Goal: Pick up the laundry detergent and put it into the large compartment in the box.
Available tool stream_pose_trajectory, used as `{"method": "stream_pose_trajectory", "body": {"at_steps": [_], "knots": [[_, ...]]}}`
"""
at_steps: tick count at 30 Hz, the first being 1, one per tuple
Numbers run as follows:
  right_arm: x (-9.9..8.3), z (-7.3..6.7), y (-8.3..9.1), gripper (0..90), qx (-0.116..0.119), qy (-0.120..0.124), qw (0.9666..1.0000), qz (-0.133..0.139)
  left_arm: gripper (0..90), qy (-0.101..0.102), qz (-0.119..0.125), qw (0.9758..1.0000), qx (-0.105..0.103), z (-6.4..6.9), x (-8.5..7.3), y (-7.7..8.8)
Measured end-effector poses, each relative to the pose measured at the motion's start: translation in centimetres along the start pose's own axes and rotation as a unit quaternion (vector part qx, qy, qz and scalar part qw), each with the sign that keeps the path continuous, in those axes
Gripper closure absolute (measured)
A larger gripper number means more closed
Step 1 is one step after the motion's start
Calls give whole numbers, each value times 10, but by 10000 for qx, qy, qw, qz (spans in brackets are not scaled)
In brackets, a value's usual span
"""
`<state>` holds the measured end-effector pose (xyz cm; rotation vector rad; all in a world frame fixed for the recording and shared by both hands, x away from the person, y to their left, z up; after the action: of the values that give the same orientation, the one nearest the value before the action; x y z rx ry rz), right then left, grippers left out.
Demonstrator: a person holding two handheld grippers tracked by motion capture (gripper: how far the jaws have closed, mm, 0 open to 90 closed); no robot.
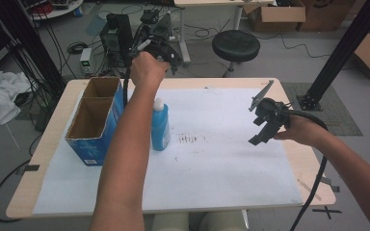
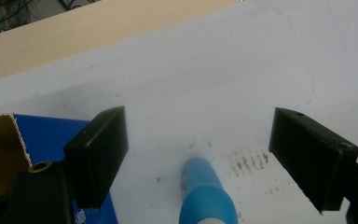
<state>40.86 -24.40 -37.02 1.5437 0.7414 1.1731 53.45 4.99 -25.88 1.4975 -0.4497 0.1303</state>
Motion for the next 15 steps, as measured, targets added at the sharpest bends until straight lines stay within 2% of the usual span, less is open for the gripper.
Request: {"method": "stream_pose_trajectory", "body": {"at_steps": [7,12,15], "knots": [[1,-2,-2,168,-3,59,10000,16,201,-24,-53,9999,88,0,-7,4],[0,-5,-4,168,-7,98,10000,9,200,-14,18,10000,-13,5,-17,11],[-2,-6,-3,168,-11,91,10000,2,199,-31,36,10000,-5,5,-21,15]]}}
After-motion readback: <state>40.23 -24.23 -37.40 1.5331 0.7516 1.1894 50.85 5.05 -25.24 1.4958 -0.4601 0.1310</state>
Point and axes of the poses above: each handheld gripper's, and its own axes: y roughly backward along the jaws, x roughly out of its top, z roughly to its right, the point moved 8 cm from there along -y, roughly forward along the jaws, and after that the axes turned 3 degrees about y, right-handed, at the moved point
